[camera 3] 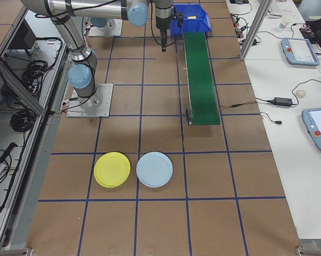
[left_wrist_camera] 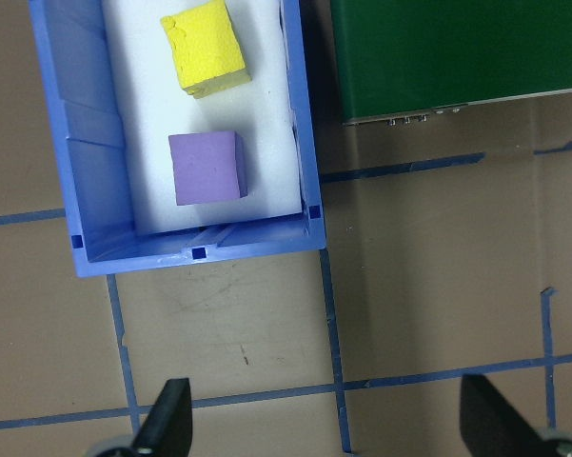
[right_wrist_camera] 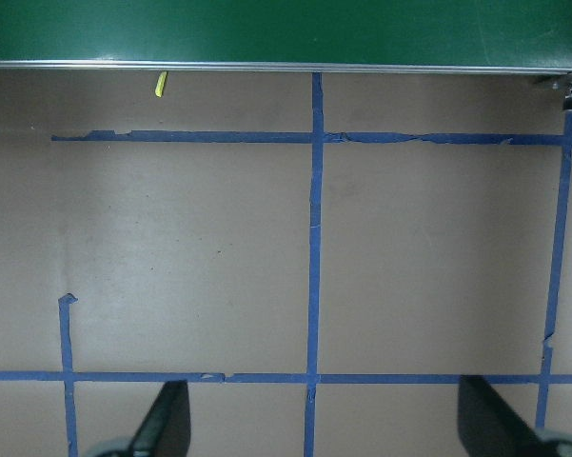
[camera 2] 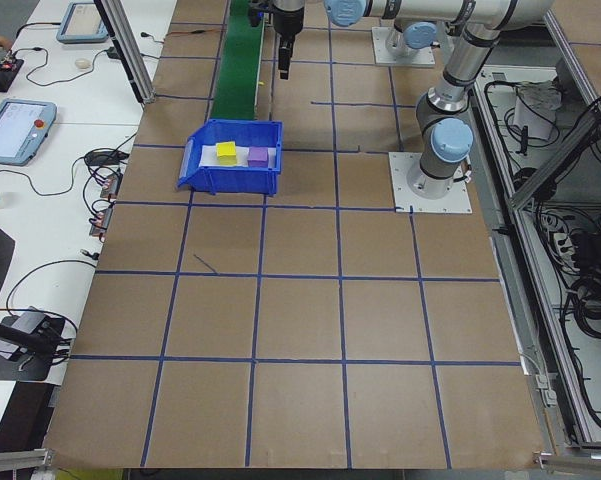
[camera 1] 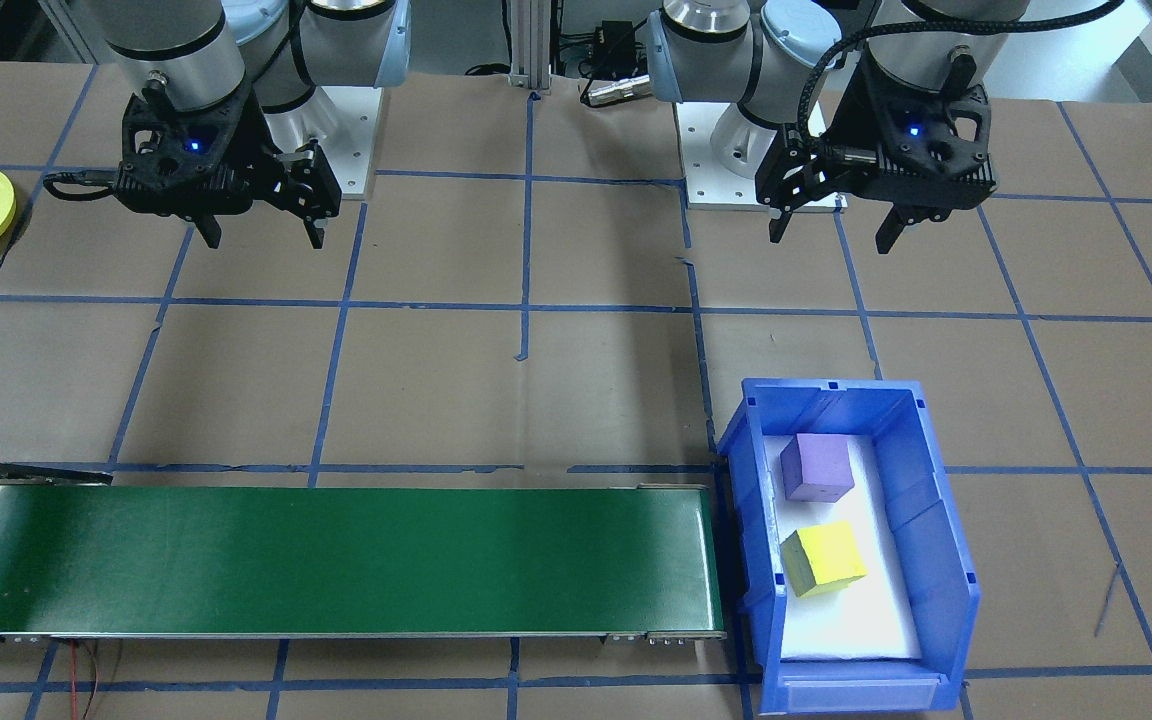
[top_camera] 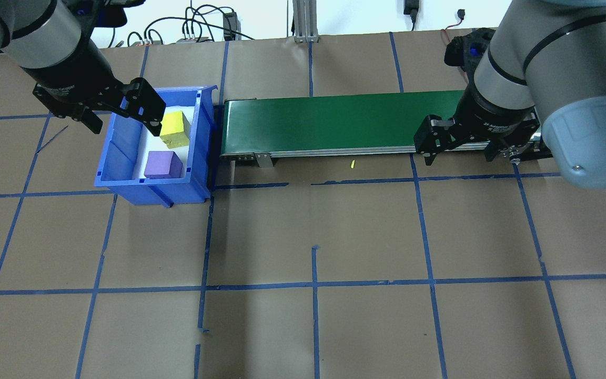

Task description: Move block left to right into plate

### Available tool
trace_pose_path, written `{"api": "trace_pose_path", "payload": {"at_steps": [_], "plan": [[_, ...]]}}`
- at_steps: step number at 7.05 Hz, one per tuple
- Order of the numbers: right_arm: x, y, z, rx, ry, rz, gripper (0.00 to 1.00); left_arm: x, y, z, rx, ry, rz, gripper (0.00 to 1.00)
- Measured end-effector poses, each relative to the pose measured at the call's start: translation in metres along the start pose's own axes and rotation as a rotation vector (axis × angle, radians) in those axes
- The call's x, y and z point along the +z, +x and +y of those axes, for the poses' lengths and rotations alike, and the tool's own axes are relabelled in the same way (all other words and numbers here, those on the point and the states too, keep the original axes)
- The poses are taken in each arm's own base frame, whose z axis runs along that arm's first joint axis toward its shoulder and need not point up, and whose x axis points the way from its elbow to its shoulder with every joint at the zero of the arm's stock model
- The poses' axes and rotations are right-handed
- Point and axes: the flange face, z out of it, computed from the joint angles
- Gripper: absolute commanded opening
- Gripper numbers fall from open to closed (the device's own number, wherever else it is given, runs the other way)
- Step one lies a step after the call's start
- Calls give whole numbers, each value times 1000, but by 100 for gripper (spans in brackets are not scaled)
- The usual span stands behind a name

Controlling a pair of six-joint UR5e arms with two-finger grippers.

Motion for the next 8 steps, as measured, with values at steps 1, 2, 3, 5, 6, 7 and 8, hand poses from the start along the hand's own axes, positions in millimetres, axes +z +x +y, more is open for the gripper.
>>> {"api": "trace_pose_path", "payload": {"at_steps": [1, 2, 3, 5, 6, 7, 8], "plan": [[0, 0, 0, 0, 0, 0, 100, -1, 0, 1, -1, 0, -2, 100], [0, 0, 0, -1, 0, 0, 100, -1, 0, 2, -2, -1, -3, 100], [0, 0, 0, -3, 0, 0, 100, -1, 0, 3, -4, -4, -5, 100], [1, 0, 0, -4, -1, 2, 100, 1, -5, 7, 1, -18, -37, 100], [1, 0, 0, -5, -1, 2, 100, 1, -11, 9, 8, -34, -83, 100], [1, 0, 0, -5, -1, 2, 100, 10, -16, 3, 4, -46, -87, 100], [1, 0, 0, -5, -1, 3, 100, 33, -23, -19, -8, -46, -55, 100]]}}
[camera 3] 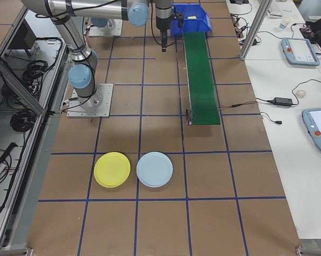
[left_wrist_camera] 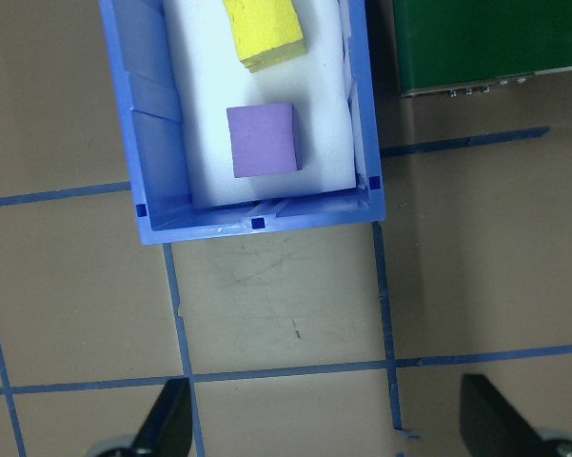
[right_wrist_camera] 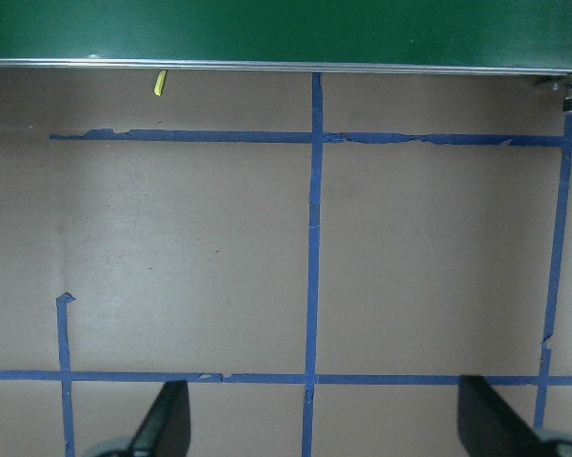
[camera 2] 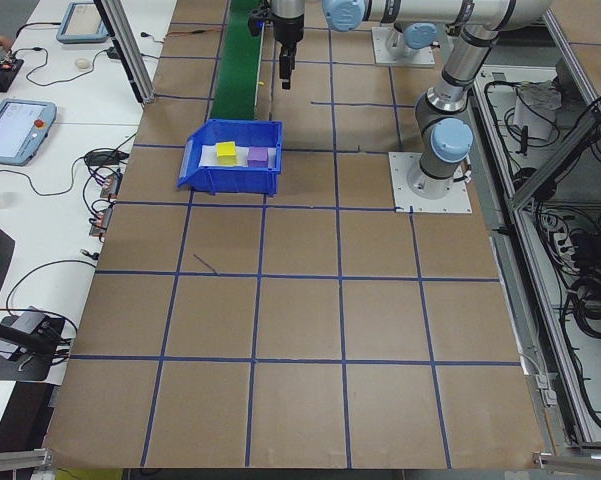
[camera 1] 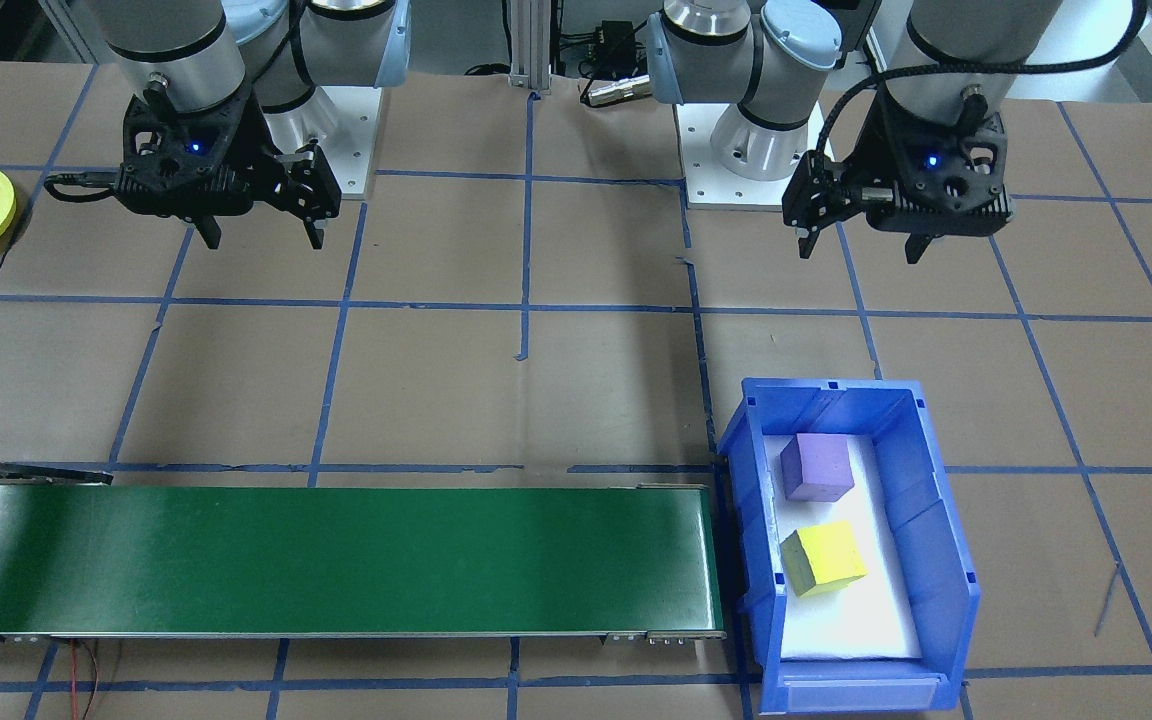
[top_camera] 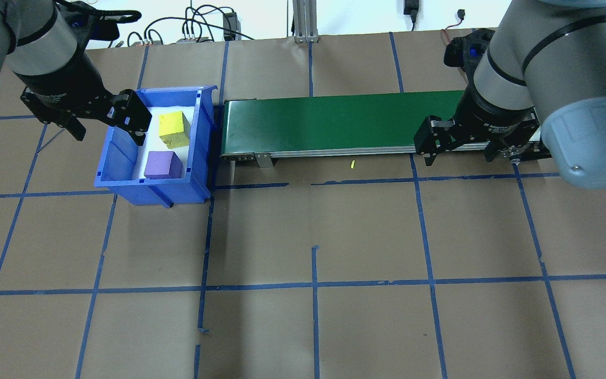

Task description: Move block left to right into plate

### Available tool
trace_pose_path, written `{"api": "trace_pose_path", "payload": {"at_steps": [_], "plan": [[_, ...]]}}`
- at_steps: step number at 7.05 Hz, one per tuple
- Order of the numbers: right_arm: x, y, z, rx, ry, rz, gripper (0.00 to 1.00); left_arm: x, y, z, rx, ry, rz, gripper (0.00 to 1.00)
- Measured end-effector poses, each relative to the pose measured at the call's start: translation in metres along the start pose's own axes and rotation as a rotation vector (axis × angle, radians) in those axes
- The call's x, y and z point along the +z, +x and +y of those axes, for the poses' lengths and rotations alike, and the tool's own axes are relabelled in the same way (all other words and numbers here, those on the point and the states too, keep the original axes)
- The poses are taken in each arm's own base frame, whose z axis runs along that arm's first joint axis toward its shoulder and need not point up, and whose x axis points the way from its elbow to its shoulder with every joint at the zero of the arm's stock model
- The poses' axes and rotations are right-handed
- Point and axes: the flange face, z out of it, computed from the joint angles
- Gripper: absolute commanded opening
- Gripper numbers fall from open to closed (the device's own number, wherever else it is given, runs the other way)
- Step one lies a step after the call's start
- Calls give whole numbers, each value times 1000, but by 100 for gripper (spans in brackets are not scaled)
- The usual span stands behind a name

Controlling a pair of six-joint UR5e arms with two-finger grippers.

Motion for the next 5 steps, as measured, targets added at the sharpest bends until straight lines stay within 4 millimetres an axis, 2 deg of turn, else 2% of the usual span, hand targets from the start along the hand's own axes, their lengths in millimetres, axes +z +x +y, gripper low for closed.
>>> {"api": "trace_pose_path", "payload": {"at_steps": [2, 4, 5], "plan": [[0, 0, 0, -1, -1, 0, 100, 54, -19, -56, -6, 27, 55, 100], [1, 0, 0, -1, 0, 0, 100, 110, -49, -84, 7, -3, 72, 99], [1, 0, 0, -1, 0, 0, 100, 131, -54, -91, 8, -20, 77, 99]]}}
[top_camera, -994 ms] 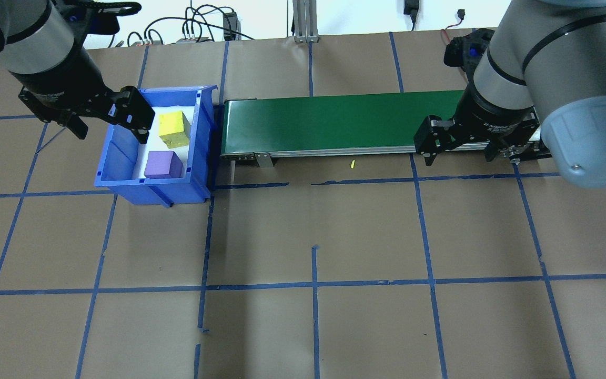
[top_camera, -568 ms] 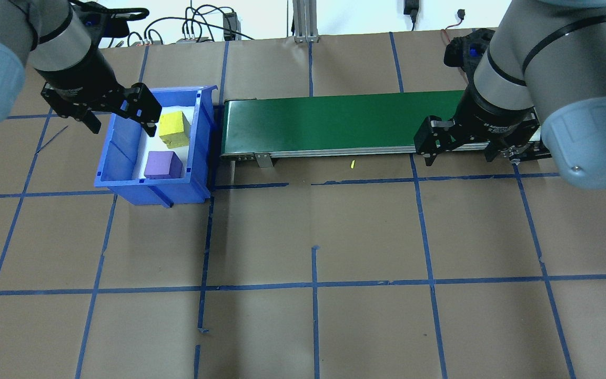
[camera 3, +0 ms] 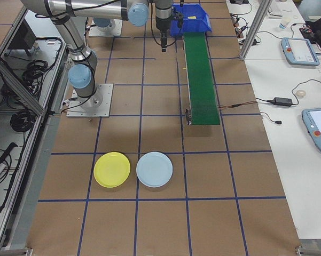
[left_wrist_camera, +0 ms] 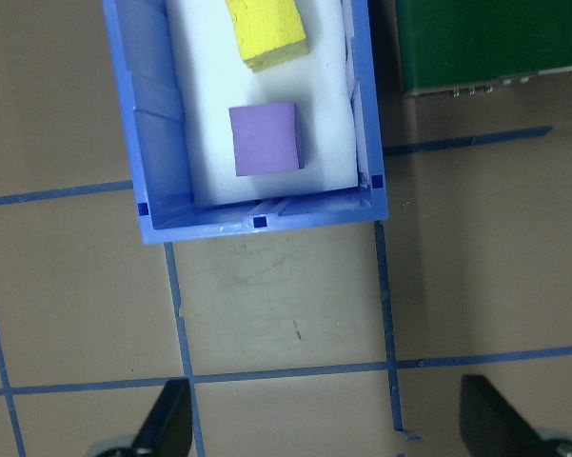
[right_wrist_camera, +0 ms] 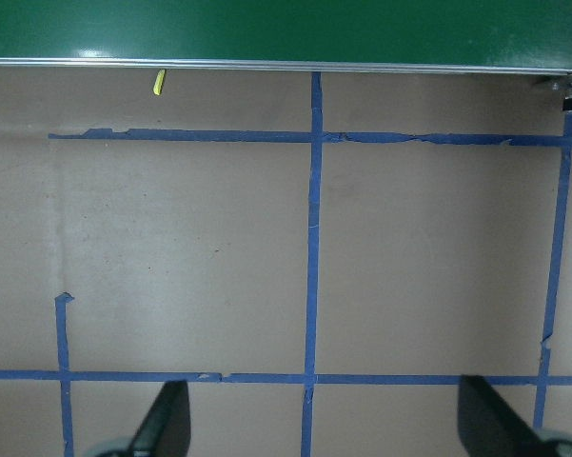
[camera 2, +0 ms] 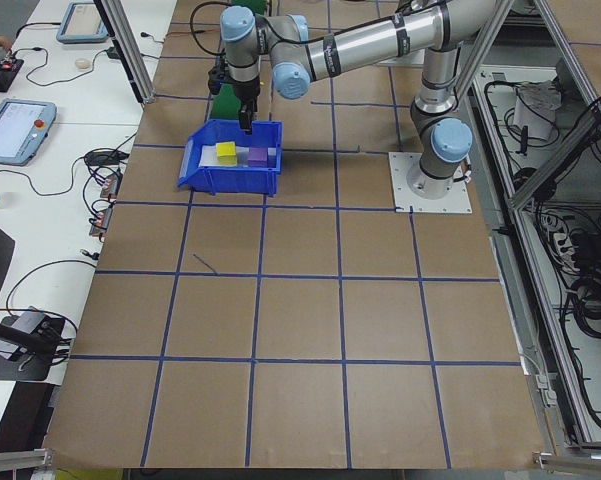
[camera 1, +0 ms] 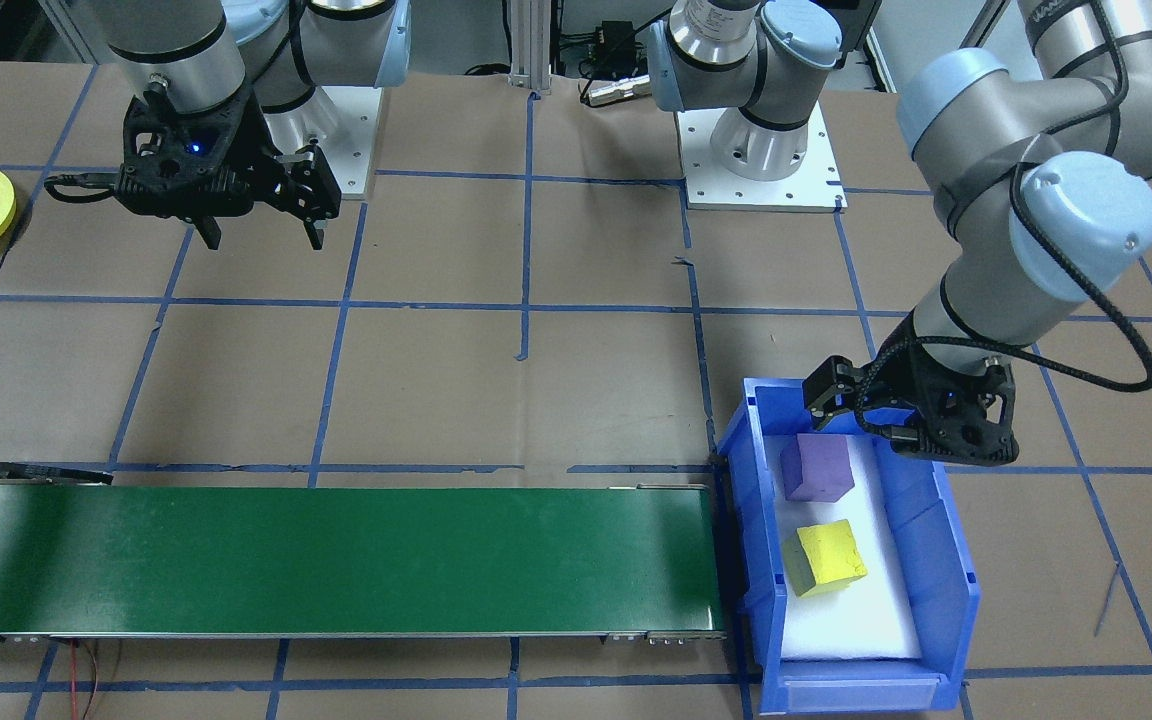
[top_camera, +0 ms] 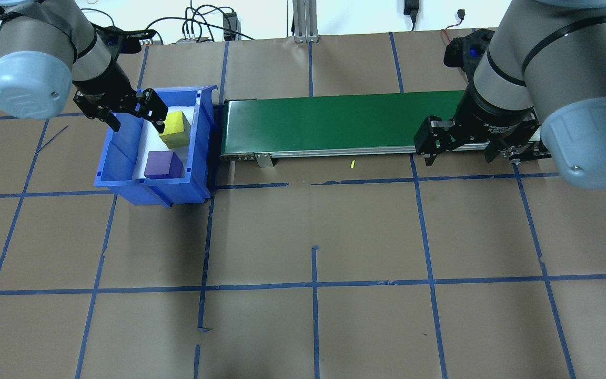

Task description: Move block left to right into plate

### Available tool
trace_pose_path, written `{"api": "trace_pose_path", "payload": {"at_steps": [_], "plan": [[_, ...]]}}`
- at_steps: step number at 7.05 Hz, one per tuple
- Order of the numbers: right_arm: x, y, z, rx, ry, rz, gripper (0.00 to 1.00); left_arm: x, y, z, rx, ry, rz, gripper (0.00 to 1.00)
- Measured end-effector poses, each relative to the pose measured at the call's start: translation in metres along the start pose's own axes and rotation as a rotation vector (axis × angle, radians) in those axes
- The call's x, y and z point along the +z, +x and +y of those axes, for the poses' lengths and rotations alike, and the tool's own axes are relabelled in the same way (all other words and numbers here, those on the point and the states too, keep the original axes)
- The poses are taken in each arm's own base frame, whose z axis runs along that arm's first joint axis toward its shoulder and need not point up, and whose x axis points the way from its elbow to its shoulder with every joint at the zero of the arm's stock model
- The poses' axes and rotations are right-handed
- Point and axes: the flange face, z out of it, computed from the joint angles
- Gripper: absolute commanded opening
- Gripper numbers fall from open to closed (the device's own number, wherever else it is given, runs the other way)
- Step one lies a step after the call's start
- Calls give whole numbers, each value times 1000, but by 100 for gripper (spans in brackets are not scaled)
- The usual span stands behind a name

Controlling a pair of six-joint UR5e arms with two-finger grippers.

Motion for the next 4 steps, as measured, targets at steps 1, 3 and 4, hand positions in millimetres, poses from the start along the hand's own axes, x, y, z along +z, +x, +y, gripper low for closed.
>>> {"api": "trace_pose_path", "payload": {"at_steps": [1, 3, 4], "plan": [[0, 0, 0, 0, 0, 0, 100, 17, -2, -3, 0, -13, 3, 99], [1, 0, 0, 0, -1, -1, 100, 59, -5, -4, 2, -24, 3, 99], [1, 0, 0, 0, -1, -1, 100, 76, -7, -5, -1, -27, 0, 98]]}}
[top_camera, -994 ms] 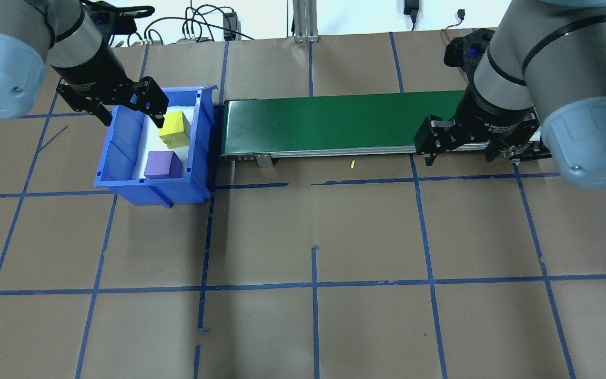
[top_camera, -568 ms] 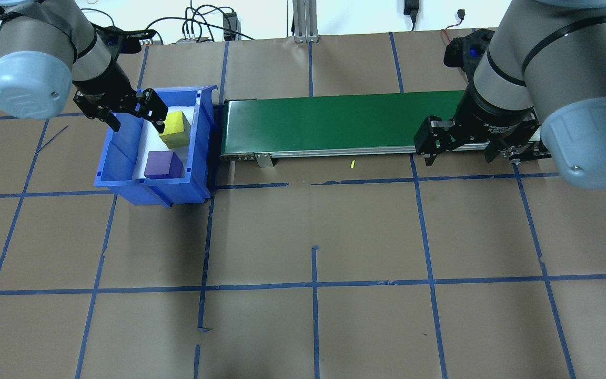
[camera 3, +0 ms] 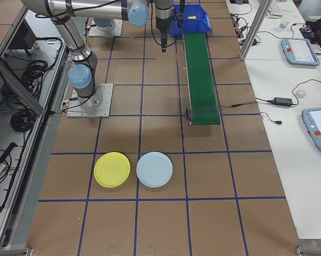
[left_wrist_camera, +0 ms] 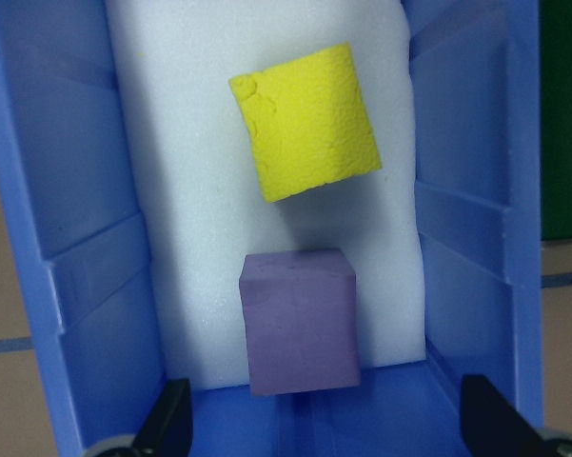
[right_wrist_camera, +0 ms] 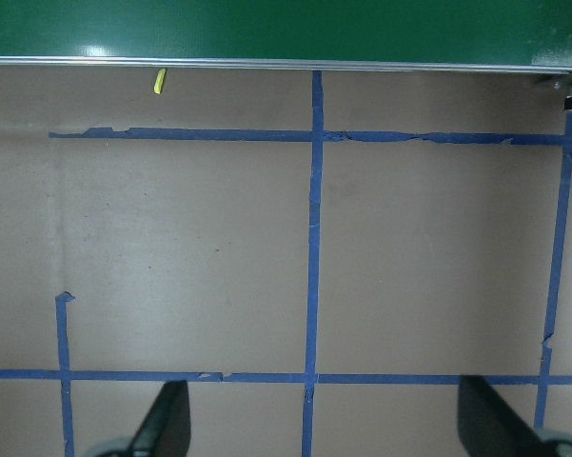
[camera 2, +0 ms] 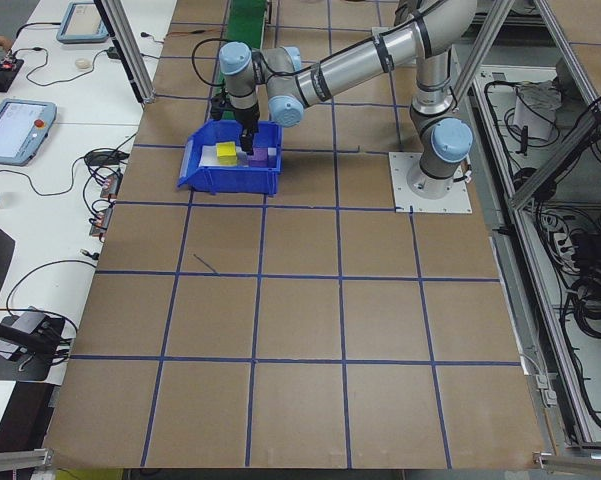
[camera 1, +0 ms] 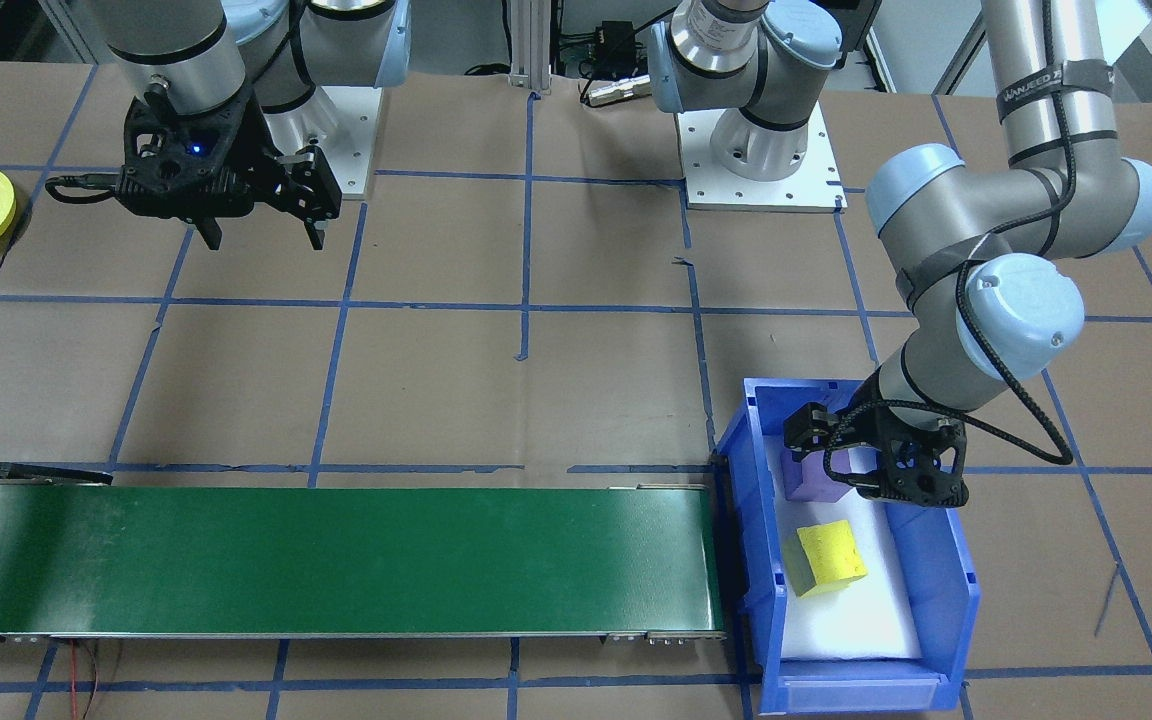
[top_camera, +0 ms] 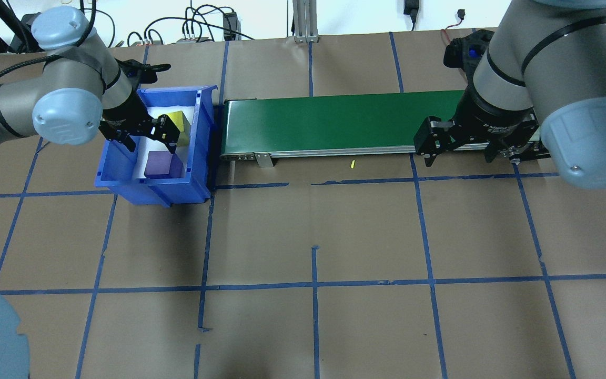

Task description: Move block left to right into plate

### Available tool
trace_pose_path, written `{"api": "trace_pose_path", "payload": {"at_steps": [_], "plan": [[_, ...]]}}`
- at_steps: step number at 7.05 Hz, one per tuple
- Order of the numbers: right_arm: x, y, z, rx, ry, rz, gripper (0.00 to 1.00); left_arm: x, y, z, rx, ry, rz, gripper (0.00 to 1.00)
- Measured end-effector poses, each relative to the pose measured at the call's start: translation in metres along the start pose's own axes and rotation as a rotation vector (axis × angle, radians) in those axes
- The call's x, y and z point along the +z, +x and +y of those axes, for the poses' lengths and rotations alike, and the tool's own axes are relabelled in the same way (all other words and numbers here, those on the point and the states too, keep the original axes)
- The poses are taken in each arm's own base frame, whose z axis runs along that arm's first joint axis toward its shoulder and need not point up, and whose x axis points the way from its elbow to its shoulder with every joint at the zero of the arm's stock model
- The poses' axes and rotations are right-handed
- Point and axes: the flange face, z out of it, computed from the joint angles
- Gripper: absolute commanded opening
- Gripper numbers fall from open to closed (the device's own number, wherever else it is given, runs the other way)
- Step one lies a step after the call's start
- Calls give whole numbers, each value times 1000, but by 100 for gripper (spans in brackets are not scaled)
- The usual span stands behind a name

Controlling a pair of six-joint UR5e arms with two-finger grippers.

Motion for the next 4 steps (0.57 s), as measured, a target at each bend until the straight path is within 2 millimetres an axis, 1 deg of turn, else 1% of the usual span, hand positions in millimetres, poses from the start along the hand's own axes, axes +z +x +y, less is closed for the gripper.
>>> {"api": "trace_pose_path", "payload": {"at_steps": [2, 3, 4], "plan": [[0, 0, 0, 0, 0, 0, 100, 24, -1, -1, -6, -25, 4, 91], [0, 0, 0, 0, 0, 0, 100, 40, -1, 0, -7, -38, 7, 54], [0, 0, 0, 0, 0, 1, 100, 53, -1, 1, -4, -37, 6, 31]]}}
